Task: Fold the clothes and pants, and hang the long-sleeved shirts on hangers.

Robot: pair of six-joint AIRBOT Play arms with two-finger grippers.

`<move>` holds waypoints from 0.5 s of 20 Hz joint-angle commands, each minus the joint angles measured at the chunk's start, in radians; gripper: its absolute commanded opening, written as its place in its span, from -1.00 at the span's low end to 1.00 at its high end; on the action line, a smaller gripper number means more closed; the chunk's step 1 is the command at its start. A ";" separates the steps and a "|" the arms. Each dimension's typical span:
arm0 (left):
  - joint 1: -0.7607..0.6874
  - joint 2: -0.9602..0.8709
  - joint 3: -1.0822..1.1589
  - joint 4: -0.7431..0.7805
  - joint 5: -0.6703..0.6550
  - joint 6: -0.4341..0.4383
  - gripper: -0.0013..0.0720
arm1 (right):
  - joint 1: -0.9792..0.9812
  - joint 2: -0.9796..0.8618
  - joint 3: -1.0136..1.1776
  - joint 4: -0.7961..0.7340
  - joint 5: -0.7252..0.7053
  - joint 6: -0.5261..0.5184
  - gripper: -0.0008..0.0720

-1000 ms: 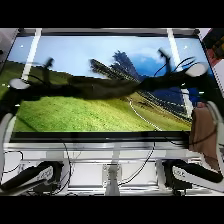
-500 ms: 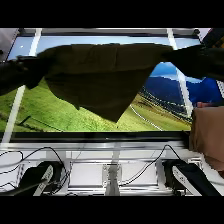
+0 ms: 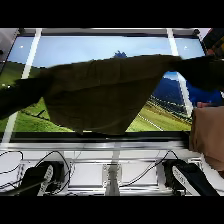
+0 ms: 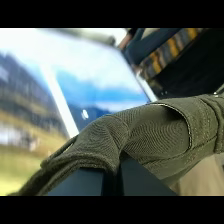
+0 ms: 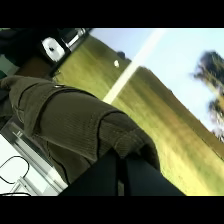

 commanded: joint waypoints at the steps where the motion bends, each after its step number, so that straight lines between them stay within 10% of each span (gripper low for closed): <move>1: -0.036 -0.105 -0.212 -0.089 0.155 0.028 -0.90 | 0.057 -0.185 -0.068 -0.040 -0.097 0.008 -0.95; 6: -0.235 -0.472 -0.257 -0.312 0.576 0.321 -0.90 | 0.203 -0.543 -0.088 -0.080 -0.322 0.013 -0.95; 10: -0.176 -0.674 -0.172 -0.338 0.549 0.327 -0.90 | 0.185 -0.635 -0.087 -0.086 -0.328 0.051 -0.95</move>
